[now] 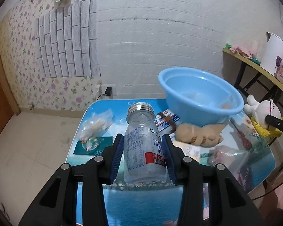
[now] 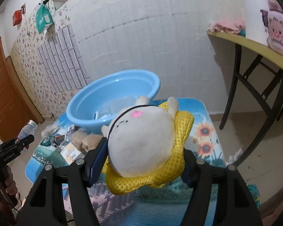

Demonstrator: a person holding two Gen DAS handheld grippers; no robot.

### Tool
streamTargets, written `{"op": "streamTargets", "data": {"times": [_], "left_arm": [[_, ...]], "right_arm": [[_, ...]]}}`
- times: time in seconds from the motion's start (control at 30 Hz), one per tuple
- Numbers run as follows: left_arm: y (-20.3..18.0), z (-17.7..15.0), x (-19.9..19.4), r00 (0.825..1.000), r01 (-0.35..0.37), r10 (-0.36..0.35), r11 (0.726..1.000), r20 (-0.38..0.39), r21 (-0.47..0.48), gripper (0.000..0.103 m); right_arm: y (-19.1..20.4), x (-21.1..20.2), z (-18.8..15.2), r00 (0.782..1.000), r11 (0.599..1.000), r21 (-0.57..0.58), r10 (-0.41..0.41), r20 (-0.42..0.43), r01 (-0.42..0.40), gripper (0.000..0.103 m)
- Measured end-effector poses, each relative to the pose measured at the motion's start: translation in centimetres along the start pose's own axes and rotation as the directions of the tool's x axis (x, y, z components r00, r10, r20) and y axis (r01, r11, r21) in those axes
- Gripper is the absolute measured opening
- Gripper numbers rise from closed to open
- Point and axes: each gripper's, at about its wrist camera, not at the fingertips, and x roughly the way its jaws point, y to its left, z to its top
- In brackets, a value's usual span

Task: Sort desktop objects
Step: 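Carry the bottle and bunny to the blue basin and release both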

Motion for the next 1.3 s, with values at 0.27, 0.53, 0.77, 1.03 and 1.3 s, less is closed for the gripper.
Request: {"op": "streamTargets", "data": {"times": [0.27, 0.53, 0.77, 1.03, 1.3], "left_arm": [[-2.6, 2.2, 0.9, 0.999, 0.052, -0.052, 0.998, -0.001, 0.032, 0.041], [-6.1, 5.5, 2.0, 0.995, 0.095, -0.096, 0.991, 0.013, 0.099, 0.041], [-8.9, 7.6, 4.8, 0.991, 0.131, -0.132, 0.980, -0.002, 0.147, 0.041], [-10.9, 8.2, 9.4, 0.983, 0.181, -0.177, 0.967, -0.036, 0.178, 0.041], [-11.5, 7.6, 11.5, 0.977, 0.213, -0.206, 0.955, -0.057, 0.208, 0.041]], "right_arm": [[1.4, 0.0, 1.5, 0.997, 0.997, -0.045, 0.064, 0.049, -0.062, 0.066], [2.5, 2.2, 3.7, 0.993, 0.992, -0.082, 0.103, 0.063, -0.098, 0.066], [2.2, 4.7, 5.4, 0.991, 0.989, -0.092, 0.121, 0.048, -0.116, 0.066], [1.8, 8.8, 7.4, 0.994, 0.991, -0.088, 0.104, 0.036, -0.100, 0.066], [2.0, 11.7, 7.5, 0.996, 0.992, -0.092, 0.092, 0.003, -0.091, 0.067]]}}
